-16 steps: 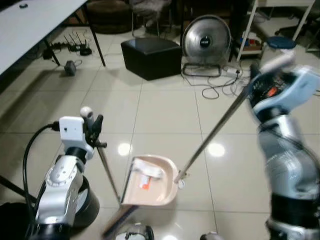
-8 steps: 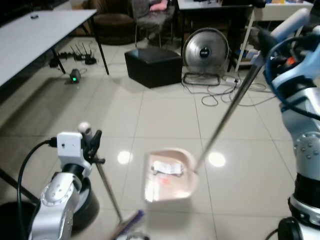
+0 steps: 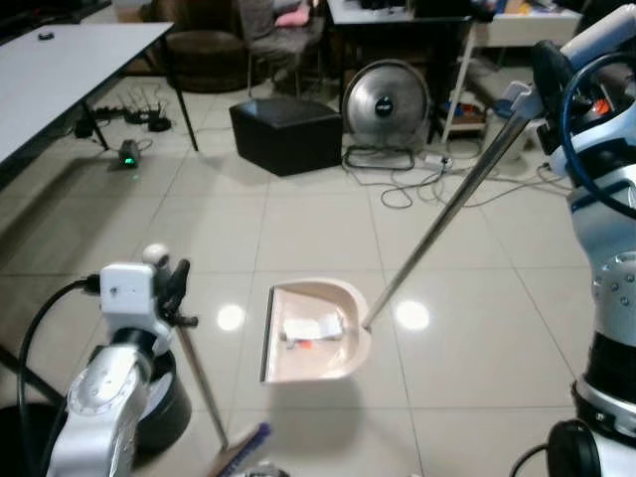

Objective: Sweep floor

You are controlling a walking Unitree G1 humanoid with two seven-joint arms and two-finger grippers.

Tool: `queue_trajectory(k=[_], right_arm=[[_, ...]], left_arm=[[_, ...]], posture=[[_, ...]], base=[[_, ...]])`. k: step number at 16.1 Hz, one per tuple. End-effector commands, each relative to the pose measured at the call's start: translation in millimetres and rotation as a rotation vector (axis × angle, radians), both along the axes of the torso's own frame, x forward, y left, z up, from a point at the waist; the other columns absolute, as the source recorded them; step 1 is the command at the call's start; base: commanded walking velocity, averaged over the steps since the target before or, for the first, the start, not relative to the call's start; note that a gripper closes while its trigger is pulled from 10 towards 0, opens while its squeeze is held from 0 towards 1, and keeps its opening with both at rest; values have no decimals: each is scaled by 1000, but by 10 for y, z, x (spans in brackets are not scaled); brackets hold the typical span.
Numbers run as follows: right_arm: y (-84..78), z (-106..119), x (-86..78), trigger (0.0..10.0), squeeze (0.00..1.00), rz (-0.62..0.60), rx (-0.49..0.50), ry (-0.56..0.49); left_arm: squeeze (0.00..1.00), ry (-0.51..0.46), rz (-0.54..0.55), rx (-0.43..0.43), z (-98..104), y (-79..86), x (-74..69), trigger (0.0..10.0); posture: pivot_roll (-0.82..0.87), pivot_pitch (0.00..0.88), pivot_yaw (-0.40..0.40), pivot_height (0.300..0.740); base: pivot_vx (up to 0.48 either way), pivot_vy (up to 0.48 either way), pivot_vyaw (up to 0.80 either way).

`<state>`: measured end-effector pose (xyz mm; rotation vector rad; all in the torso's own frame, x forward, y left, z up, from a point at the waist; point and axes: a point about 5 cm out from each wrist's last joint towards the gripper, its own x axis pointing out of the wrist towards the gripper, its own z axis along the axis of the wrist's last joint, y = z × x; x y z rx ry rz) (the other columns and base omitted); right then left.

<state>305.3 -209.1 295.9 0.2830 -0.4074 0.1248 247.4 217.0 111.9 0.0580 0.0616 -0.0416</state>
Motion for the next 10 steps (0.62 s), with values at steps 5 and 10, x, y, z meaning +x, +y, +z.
queue_trajectory(k=[5, 10], right_arm=[[156, 131, 38, 10000, 0, 40, 3, -72], [150, 164, 84, 10000, 0, 43, 33, -83]], left_arm=[[0, -36, 4, 54, 53, -83, -27, 10000], [0, -37, 19, 73, 23, -101, -64, 10000]], posture=[[47, 0, 43, 740], [52, 0, 13, 740]], base=[[0, 0, 771], [0, 0, 800]])
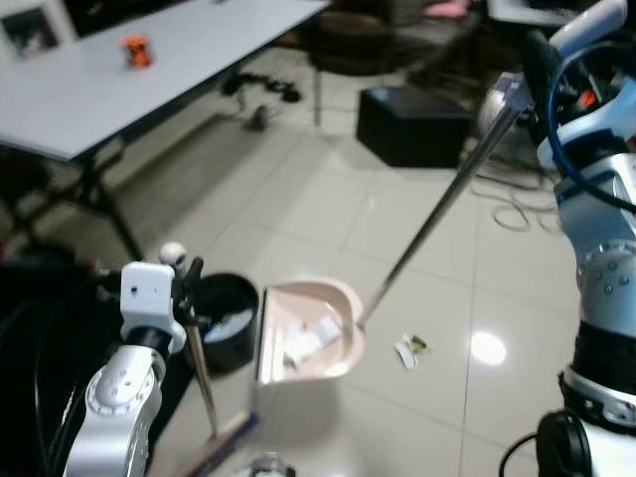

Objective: Sweep floor

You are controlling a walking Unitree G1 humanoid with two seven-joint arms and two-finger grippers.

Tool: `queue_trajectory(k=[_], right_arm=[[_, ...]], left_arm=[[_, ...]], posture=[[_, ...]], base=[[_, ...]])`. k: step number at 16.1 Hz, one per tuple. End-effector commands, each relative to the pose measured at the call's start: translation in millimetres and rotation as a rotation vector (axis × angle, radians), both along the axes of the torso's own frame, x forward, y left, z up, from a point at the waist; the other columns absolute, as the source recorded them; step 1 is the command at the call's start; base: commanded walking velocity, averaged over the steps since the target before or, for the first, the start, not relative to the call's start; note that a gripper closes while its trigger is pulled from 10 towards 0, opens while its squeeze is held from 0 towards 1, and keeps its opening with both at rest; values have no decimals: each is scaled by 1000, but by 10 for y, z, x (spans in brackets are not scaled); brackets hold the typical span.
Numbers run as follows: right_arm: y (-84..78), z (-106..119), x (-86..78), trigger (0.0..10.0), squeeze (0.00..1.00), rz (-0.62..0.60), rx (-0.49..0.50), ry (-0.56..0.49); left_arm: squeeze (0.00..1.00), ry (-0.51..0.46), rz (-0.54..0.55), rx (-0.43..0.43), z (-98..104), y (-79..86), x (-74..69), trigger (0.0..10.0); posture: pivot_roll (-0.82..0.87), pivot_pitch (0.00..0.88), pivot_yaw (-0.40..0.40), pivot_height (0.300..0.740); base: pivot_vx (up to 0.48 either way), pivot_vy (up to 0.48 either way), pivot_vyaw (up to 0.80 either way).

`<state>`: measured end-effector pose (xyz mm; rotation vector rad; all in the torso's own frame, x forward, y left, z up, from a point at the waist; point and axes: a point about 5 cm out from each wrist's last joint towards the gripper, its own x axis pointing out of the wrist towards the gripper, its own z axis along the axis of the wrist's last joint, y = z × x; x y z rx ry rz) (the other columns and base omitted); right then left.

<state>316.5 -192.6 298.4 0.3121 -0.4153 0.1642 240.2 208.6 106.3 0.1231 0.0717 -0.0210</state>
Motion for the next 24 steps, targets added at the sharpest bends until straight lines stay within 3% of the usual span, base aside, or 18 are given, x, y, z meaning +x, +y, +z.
queue_trajectory(k=[1, 3, 24], right_arm=[[-14, 139, -21, 10000, 0, 1, 15, -70], [-23, 128, 3, 10000, 0, -4, 22, -64], [9, 35, 32, 10000, 0, 1, 17, -39]], left_arm=[[0, -45, 0, 8, 74, -21, 3, 10000], [0, -47, -4, 10, 67, -50, -23, 10000], [0, 10, -23, 7, -23, -32, -102, 10000]], posture=[[54, 0, 12, 740], [57, 0, 9, 740], [76, 0, 10, 740]], base=[[0, 0, 800], [306, 0, 800], [381, 0, 47]])
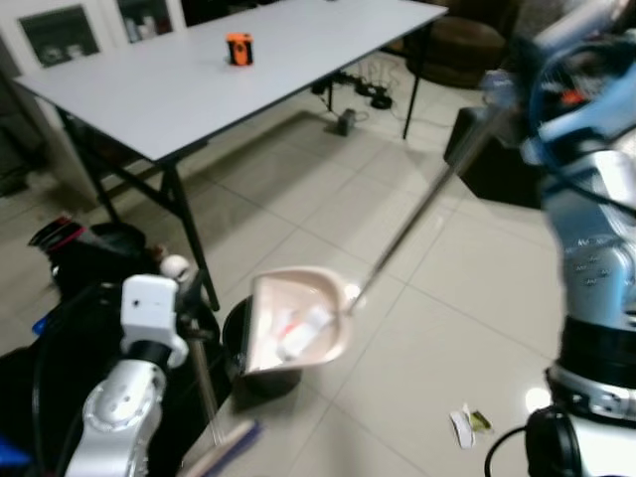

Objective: Sweep floor

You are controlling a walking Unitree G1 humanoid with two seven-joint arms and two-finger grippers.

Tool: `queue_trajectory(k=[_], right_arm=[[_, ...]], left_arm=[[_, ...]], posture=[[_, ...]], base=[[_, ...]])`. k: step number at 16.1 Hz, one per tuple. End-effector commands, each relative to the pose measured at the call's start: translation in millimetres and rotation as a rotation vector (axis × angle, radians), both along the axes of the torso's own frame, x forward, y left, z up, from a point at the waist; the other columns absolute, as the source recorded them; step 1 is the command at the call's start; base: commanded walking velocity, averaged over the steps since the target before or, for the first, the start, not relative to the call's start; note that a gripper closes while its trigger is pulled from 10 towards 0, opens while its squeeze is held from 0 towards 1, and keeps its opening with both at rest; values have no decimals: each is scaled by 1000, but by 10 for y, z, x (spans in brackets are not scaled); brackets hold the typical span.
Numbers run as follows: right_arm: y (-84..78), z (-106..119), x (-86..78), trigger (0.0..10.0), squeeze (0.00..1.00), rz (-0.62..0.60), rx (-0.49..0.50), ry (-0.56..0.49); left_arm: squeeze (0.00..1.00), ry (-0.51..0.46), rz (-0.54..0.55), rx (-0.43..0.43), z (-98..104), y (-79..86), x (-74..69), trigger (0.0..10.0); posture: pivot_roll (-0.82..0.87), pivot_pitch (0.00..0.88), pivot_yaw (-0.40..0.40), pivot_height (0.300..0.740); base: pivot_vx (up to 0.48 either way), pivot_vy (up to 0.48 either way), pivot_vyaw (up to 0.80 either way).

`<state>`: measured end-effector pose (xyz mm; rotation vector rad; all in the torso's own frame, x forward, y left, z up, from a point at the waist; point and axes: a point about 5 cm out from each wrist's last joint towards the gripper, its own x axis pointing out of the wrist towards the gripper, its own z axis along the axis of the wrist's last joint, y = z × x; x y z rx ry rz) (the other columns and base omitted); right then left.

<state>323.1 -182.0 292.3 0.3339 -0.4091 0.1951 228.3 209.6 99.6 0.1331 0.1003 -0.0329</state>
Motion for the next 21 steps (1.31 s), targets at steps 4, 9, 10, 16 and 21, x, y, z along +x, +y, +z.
queue_trajectory(k=[4, 9, 10, 16, 21], right_arm=[[-86, 59, -39, 10000, 0, -30, 7, -29], [-103, 18, -48, 10000, 0, -36, 19, -20], [-103, 10, -27, 10000, 0, -46, 11, -26], [56, -29, 52, 10000, 0, -40, -34, -72], [407, -30, 145, 10000, 0, -8, -221, -208]], left_arm=[[0, 26, -21, 7, -8, -30, -45, 10000], [0, 82, -30, 8, -99, -15, -117, 10000], [0, 85, -22, 11, -89, -14, -125, 10000], [0, 81, -16, 16, -64, -3, -132, 10000], [0, 84, -17, 25, -71, 2, -112, 10000]], posture=[[76, 0, 15, 740], [80, 3, 20, 740], [80, 3, 20, 740], [100, 0, 18, 740], [106, 0, 19, 740]], base=[[354, 0, 275], [0, 0, 0], [0, 0, 0], [0, 0, 0], [0, 0, 0]])
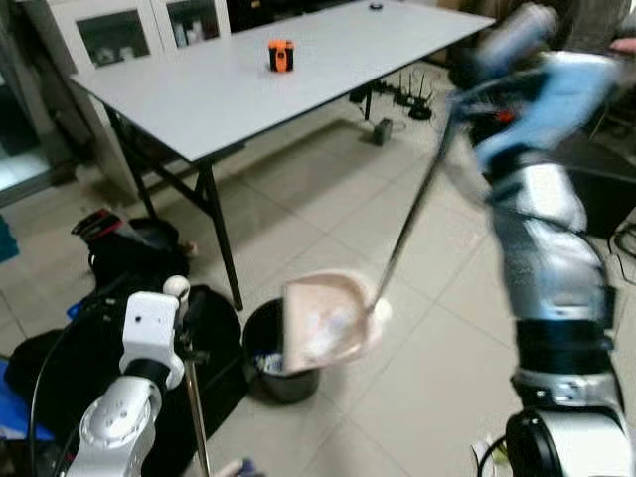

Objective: Sweep floor

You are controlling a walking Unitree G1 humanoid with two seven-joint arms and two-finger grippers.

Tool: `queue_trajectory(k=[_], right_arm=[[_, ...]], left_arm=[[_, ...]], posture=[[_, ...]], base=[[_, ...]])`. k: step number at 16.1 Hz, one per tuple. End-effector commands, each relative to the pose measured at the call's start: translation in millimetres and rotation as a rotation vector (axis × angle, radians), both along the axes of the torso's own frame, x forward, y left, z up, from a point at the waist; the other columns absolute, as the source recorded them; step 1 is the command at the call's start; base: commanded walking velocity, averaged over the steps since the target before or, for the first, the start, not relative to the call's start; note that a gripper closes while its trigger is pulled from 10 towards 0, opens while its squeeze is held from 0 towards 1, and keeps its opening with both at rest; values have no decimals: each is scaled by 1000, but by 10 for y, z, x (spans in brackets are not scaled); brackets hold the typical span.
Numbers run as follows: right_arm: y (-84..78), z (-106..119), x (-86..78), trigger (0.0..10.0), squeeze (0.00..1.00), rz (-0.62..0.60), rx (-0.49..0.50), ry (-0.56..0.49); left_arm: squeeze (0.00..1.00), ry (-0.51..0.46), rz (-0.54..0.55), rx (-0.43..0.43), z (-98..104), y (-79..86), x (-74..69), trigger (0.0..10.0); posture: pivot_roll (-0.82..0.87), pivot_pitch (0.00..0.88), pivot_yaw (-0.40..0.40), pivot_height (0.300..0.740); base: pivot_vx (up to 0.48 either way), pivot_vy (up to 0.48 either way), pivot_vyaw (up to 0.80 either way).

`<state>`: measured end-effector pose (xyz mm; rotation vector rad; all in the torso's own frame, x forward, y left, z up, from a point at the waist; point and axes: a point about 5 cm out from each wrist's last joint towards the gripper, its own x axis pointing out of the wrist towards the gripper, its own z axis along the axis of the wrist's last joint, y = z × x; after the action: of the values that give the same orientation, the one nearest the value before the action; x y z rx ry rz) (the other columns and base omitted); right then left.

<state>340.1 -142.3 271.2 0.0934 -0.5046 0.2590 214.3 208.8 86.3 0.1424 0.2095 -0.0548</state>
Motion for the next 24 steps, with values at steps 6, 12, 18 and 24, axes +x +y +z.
queue_trajectory(k=[6, 12, 18, 24], right_arm=[[504, 190, 46, 10000, 0, 116, -62, -228], [1077, 41, -101, 10000, 0, 274, -202, -356], [1429, -135, -261, 10000, 0, 397, -380, -453], [1668, -249, -424, 10000, 0, 481, -389, -511]], left_arm=[[0, -46, 4, 14, 80, 0, 91, 10000], [0, -60, 9, 3, 80, -17, 111, 10000], [0, -74, 8, 6, 72, -30, 168, 10000], [0, -91, 33, 11, 63, -46, 150, 10000]], posture=[[114, 0, 14, 740], [111, 0, 10, 740], [97, 0, 11, 740], [108, 0, 0, 740]], base=[[0, 0, 0], [0, 0, 0], [0, 0, 0], [0, 0, 0]])
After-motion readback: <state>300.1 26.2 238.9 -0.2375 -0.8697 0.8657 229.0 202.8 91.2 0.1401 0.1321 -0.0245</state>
